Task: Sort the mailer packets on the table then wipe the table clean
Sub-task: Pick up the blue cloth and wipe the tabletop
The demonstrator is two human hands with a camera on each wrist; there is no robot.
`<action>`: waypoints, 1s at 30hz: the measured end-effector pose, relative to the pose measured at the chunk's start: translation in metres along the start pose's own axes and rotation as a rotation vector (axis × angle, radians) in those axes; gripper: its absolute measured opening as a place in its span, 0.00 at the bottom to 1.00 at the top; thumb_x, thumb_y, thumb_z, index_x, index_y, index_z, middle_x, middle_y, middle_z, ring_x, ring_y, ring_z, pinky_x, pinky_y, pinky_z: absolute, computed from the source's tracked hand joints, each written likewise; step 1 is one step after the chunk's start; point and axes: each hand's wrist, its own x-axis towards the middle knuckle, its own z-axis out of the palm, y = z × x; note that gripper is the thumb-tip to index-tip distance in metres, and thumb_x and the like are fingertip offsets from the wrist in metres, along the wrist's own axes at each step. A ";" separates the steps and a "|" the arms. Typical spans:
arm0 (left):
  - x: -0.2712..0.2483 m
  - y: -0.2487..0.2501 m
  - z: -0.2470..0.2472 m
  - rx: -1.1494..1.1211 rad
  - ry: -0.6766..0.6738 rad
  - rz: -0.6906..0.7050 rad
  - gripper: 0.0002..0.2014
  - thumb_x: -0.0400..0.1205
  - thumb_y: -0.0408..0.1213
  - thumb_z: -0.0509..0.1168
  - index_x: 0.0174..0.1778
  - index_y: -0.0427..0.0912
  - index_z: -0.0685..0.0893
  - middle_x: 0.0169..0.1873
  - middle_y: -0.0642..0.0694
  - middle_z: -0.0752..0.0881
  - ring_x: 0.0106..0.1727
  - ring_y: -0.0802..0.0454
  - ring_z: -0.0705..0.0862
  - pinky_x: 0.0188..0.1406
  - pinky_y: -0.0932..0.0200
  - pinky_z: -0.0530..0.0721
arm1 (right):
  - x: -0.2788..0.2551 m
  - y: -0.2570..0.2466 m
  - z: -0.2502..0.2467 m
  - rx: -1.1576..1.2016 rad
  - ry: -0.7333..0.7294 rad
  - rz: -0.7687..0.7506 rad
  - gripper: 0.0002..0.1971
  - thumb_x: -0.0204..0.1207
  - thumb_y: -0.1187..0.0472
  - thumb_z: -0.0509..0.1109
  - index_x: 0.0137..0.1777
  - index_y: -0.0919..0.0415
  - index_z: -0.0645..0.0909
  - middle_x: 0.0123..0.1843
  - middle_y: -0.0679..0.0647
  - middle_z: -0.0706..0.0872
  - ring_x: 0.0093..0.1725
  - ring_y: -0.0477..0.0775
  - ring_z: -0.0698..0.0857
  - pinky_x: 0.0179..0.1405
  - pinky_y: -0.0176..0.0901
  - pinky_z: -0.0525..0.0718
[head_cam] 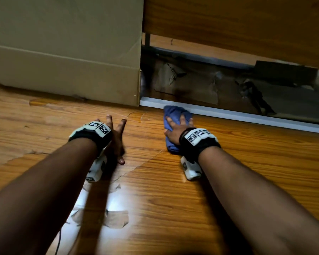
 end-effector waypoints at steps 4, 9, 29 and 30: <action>0.000 0.000 -0.001 0.023 -0.013 -0.021 0.78 0.48 0.68 0.80 0.76 0.64 0.23 0.79 0.37 0.26 0.79 0.21 0.38 0.75 0.23 0.49 | 0.012 -0.045 0.002 -0.037 -0.018 -0.151 0.33 0.81 0.37 0.53 0.82 0.32 0.42 0.85 0.56 0.30 0.82 0.72 0.32 0.80 0.69 0.37; -0.003 0.002 -0.005 0.034 -0.033 -0.033 0.78 0.47 0.68 0.80 0.75 0.65 0.22 0.79 0.38 0.24 0.80 0.21 0.39 0.76 0.23 0.50 | 0.006 -0.020 -0.008 0.002 -0.045 -0.210 0.31 0.81 0.36 0.53 0.81 0.29 0.44 0.85 0.51 0.32 0.83 0.68 0.34 0.81 0.63 0.38; 0.001 -0.011 -0.003 -0.098 -0.061 0.092 0.78 0.49 0.65 0.82 0.77 0.63 0.23 0.76 0.35 0.21 0.76 0.18 0.31 0.75 0.23 0.46 | 0.001 0.022 0.012 0.011 -0.002 -0.070 0.33 0.79 0.33 0.50 0.82 0.31 0.42 0.86 0.56 0.36 0.84 0.64 0.37 0.83 0.62 0.42; -0.002 -0.010 -0.004 -0.109 -0.064 0.083 0.79 0.49 0.65 0.82 0.77 0.63 0.23 0.76 0.35 0.21 0.76 0.18 0.31 0.75 0.23 0.46 | 0.003 0.056 0.016 0.045 0.006 0.043 0.35 0.76 0.30 0.48 0.81 0.30 0.40 0.86 0.56 0.35 0.84 0.64 0.37 0.82 0.63 0.42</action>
